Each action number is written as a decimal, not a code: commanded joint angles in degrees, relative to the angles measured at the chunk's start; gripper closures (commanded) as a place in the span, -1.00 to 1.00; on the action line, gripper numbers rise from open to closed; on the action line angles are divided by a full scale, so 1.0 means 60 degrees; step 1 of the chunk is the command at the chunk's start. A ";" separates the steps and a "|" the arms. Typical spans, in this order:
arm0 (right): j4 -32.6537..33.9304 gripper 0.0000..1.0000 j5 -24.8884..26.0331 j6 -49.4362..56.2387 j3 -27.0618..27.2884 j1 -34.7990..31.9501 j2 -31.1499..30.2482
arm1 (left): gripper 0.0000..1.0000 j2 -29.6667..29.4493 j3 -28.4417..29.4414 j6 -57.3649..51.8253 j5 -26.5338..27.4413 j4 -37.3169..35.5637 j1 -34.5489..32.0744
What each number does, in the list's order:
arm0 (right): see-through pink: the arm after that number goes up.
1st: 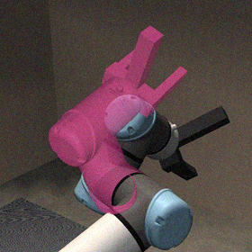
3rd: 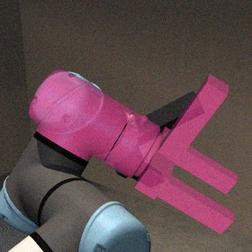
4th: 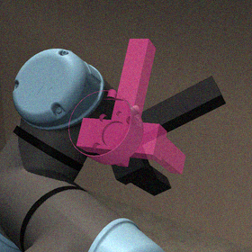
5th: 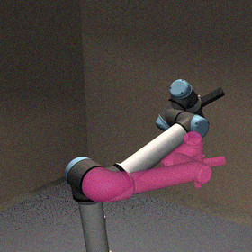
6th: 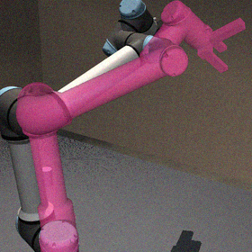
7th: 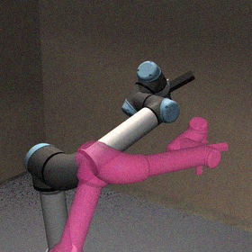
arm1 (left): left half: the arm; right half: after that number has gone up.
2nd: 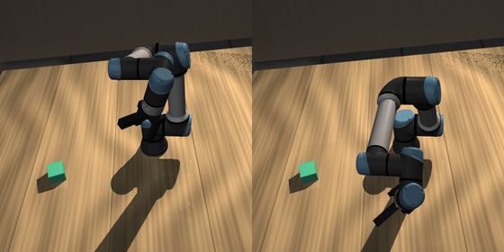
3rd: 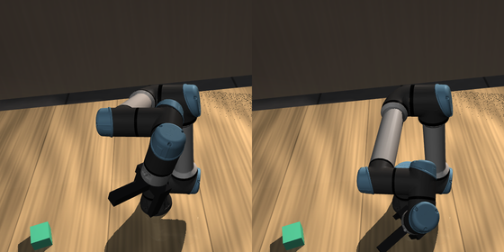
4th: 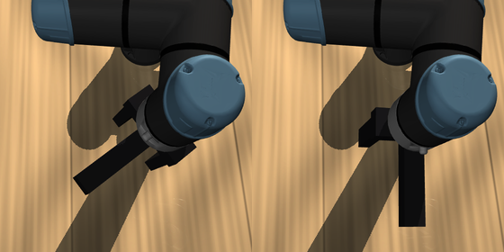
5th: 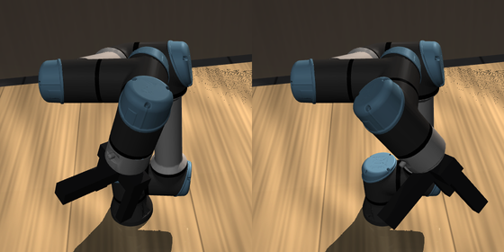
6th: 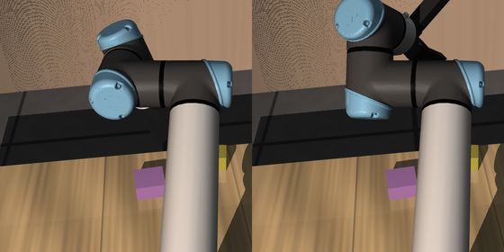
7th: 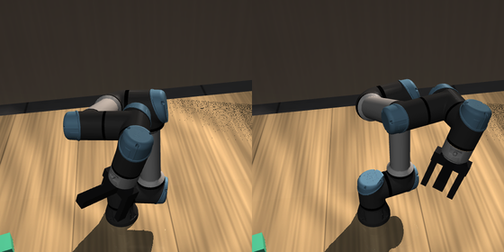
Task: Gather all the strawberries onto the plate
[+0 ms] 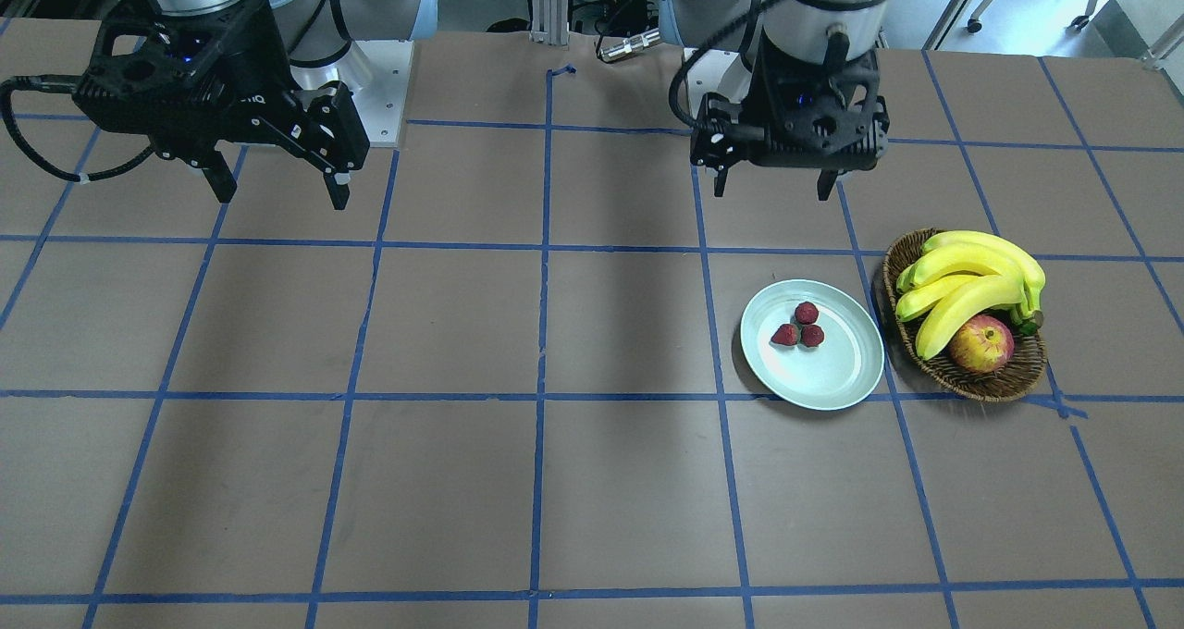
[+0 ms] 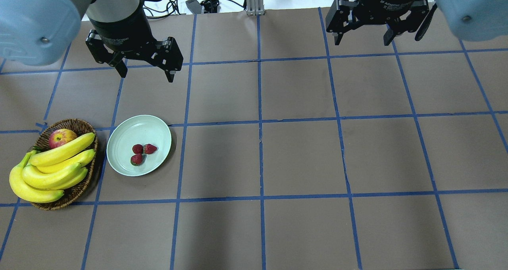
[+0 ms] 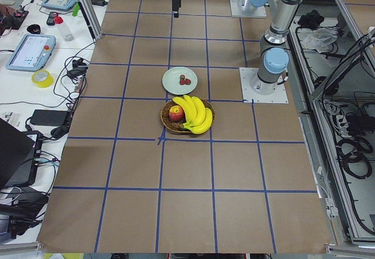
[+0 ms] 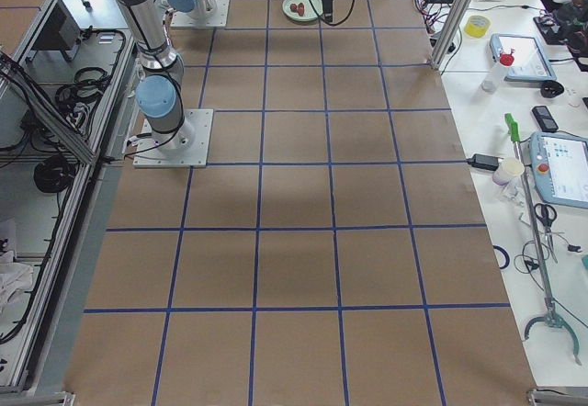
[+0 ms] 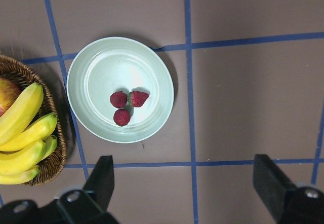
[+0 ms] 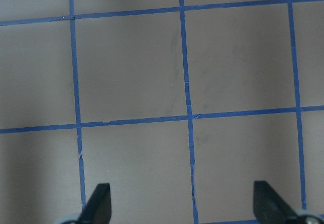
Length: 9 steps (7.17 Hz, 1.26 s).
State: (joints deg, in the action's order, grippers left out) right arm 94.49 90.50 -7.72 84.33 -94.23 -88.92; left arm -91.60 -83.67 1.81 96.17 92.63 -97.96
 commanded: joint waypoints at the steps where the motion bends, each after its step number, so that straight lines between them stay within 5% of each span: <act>1: -0.0001 -1.00 0.0077 -0.0002 0.0051 -0.0028 -0.0004 | -0.99 0.0224 -0.0059 -0.0576 -0.0046 -0.2124 0.0079; 3: -0.0001 -1.00 -0.0053 -0.0017 0.0066 -0.0028 -0.0004 | -1.00 0.0325 -0.0015 -0.0668 -0.0860 -0.2153 0.1438; 9: 0.0013 -1.00 -0.0054 -0.0002 0.0080 -0.0028 0.0011 | -1.00 0.0502 -0.0134 0.0019 -0.0765 -0.1278 0.1649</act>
State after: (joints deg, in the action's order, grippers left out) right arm 94.50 90.18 -7.68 84.79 -94.39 -88.90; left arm -88.64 -84.90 0.60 91.45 83.12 -88.11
